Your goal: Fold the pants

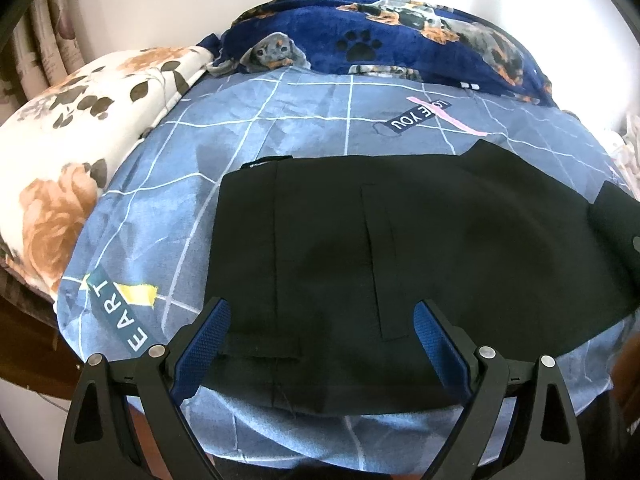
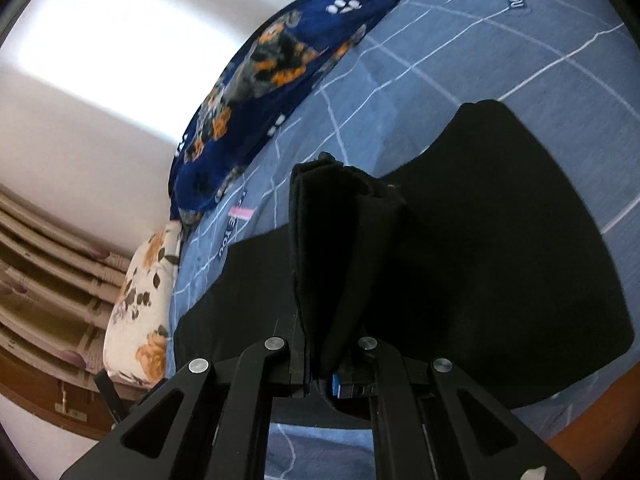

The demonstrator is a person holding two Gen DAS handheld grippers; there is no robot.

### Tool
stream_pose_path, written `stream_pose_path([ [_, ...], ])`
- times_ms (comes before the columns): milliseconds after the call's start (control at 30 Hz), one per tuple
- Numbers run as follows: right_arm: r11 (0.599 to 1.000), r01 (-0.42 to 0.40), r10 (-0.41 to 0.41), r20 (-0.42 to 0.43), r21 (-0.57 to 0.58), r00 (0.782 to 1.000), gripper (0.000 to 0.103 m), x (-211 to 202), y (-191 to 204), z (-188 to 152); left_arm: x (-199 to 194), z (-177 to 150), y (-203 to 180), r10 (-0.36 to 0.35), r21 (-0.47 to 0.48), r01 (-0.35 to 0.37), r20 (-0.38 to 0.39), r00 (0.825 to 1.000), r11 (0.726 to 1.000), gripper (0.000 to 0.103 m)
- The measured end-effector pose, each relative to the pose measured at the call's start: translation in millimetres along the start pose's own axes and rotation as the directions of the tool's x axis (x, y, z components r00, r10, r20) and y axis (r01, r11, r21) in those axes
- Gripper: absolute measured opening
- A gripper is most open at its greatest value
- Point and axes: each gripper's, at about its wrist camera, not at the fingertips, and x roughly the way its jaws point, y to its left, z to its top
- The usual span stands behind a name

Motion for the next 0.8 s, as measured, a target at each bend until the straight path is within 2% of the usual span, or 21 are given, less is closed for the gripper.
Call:
stream_pose_path([
  [800,1.000,-0.001,0.000,-0.038,-0.025,0.999,0.010,16.0,10.0,-9.5,-0.8,-2.1,-2.9,-0.007,-0.010,0.007,-0.016,1.000,1.000,0.093],
])
